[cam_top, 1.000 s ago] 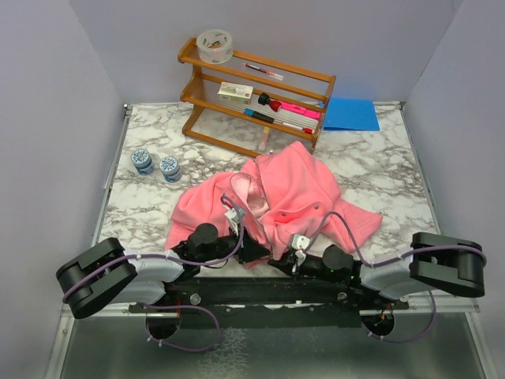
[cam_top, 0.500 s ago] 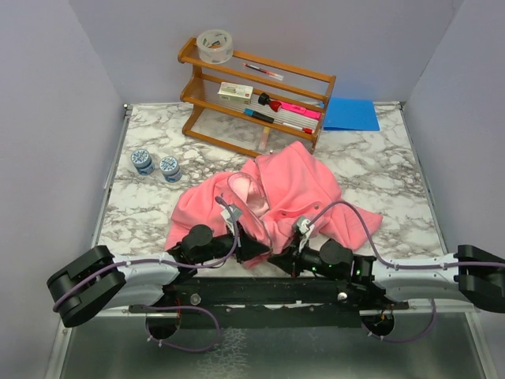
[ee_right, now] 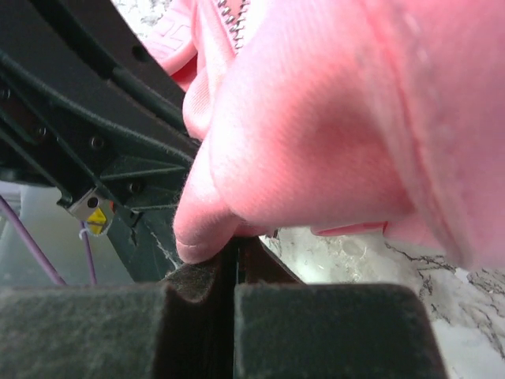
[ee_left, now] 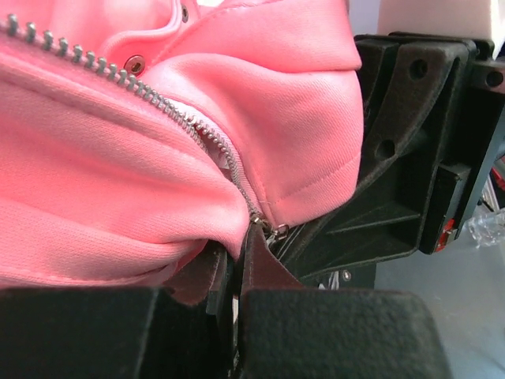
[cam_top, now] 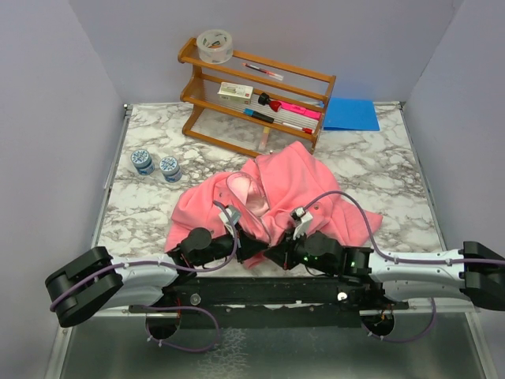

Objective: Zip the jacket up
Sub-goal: Insert the zipper into the jacket.

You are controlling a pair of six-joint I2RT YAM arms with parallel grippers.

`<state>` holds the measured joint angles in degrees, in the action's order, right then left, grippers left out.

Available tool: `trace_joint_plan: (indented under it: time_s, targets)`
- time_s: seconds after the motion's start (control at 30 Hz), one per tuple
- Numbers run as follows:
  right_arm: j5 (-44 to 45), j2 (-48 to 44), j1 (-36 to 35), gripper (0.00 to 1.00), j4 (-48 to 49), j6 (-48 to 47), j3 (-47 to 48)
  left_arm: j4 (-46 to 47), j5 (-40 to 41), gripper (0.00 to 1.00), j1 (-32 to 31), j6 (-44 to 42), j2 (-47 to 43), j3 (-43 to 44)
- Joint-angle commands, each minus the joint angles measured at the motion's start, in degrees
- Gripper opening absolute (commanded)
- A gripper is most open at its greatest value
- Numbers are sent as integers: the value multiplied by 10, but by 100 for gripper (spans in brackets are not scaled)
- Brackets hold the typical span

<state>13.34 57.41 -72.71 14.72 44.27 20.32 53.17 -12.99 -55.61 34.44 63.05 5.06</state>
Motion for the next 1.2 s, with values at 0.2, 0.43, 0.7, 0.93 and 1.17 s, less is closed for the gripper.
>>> trace_joint_plan:
  time_s: [0.2, 0.43, 0.7, 0.93, 1.17]
  targets:
    - [157, -32, -3, 0, -103, 134, 45, -9, 29, 0, -21, -45, -21, -22]
    - [173, -10, -2, 0, -123, 147, 80, -26, 32, 0, -36, -61, -25, -19]
    - [200, -4, 4, 0, -184, 139, 124, -48, 50, 0, -49, -68, -26, -18]
    - [192, 13, 20, 0, -159, 114, 150, -54, 60, 0, -59, -73, -21, -17]
    - [174, 22, 28, 0, -74, 67, 159, -58, 66, 0, -65, -69, -10, -16]
